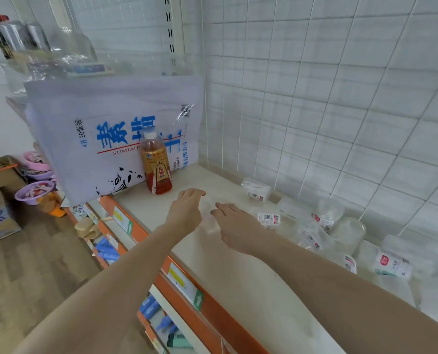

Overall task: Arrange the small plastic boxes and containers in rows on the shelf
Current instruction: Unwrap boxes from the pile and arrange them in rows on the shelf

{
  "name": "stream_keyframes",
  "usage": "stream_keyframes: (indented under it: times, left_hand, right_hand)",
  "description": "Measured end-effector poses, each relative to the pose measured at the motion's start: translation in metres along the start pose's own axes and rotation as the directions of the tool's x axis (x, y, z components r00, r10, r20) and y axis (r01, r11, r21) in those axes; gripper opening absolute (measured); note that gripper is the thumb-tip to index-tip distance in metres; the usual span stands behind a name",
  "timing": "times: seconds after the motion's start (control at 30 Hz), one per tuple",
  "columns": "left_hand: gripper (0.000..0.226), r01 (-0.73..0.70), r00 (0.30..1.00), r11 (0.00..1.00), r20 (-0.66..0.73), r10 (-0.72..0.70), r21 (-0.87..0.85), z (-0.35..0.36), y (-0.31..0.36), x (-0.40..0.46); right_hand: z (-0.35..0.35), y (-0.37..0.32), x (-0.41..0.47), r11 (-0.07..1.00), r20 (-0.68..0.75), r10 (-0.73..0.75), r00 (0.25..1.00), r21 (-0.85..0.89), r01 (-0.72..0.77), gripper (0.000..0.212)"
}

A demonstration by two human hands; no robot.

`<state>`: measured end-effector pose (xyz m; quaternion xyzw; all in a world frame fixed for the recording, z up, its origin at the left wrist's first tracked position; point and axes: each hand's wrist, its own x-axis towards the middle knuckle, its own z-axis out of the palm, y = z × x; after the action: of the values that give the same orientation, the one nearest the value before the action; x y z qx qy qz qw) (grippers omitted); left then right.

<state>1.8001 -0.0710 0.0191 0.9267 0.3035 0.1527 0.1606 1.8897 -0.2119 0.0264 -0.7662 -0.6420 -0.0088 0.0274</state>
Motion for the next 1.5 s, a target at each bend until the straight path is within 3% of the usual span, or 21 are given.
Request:
stream_keyframes:
  times: [0.17, 0.33, 0.43, 0.6, 0.77, 0.87, 0.93, 1.0, 1.1, 1.17, 1.23, 1.4, 1.5]
  left_hand:
    - [0.070, 0.036, 0.964, 0.997, 0.261, -0.052, 0.064, -0.001, -0.009, 0.011]
    - [0.058, -0.020, 0.984, 0.956, 0.173, -0.032, 0.291, 0.001, -0.018, 0.005]
    - [0.058, -0.020, 0.992, 0.930, 0.124, -0.028, 0.366, -0.005, -0.017, 0.002]
    - [0.058, 0.068, 0.976, 0.984, 0.194, -0.100, 0.165, -0.002, -0.018, -0.007]
    - [0.054, 0.175, 0.983, 0.984, 0.056, -0.175, 0.019, 0.003, -0.017, -0.027]
    - [0.052, 0.206, 0.977, 0.969, -0.030, -0.211, -0.134, 0.003, -0.009, -0.042]
    - [0.048, 0.198, 0.965, 0.929, -0.102, -0.240, -0.313, 0.000, 0.002, -0.052]
    - [0.036, 0.182, 0.948, 0.810, -0.120, -0.296, -0.557, -0.006, 0.017, -0.062]
    - [0.031, 0.142, 0.956, 0.651, -0.067, -0.287, -0.746, -0.010, 0.042, -0.077]
    - [0.030, 0.134, 0.973, 0.554, 0.001, -0.232, -0.822, -0.011, 0.062, -0.089]
    - [0.028, 0.127, 0.987, 0.461, 0.066, -0.145, -0.878, -0.012, 0.086, -0.102]
    - [0.031, 0.173, 0.981, 0.312, 0.193, 0.032, -0.934, -0.003, 0.147, -0.127]
    - [0.035, 0.215, 0.955, 0.263, 0.259, 0.146, -0.941, 0.007, 0.181, -0.141]
  right_hand:
    - [0.009, 0.002, 0.010, 0.999, -0.038, 0.028, 0.999, -0.036, -0.030, 0.051]
    - [0.008, 0.000, 0.006, 0.988, -0.139, -0.064, 0.988, -0.146, 0.044, 0.042]
    - [0.010, 0.000, 0.000, 0.995, -0.074, -0.044, 0.996, -0.090, 0.037, 0.041]
    - [0.009, -0.002, -0.009, 0.990, -0.064, -0.047, 0.997, -0.137, 0.038, 0.047]
    - [0.003, -0.007, -0.025, 0.971, -0.110, -0.107, 0.988, -0.224, 0.080, 0.050]
    - [-0.004, -0.009, -0.045, 0.998, -0.193, -0.047, 0.980, -0.045, 0.039, 0.056]
    - [-0.018, -0.012, -0.062, 0.976, -0.166, 0.111, 0.980, 0.204, -0.076, 0.056]
    - [-0.037, -0.015, -0.081, 0.850, -0.090, 0.314, 0.945, 0.471, -0.238, 0.047]
    - [-0.050, -0.005, -0.111, 0.422, 0.068, 0.526, 0.848, 0.845, -0.329, 0.038]
    - [-0.055, 0.006, -0.136, 0.096, 0.223, 0.507, 0.832, 0.946, -0.311, 0.041]
    - [-0.062, 0.014, -0.165, -0.121, 0.309, 0.425, 0.851, 0.951, -0.285, 0.039]
    - [-0.072, 0.033, -0.237, -0.232, 0.323, 0.367, 0.872, 0.940, -0.250, 0.044]
    - [-0.075, 0.043, -0.279, -0.148, 0.273, 0.418, 0.867, 0.962, -0.231, 0.034]
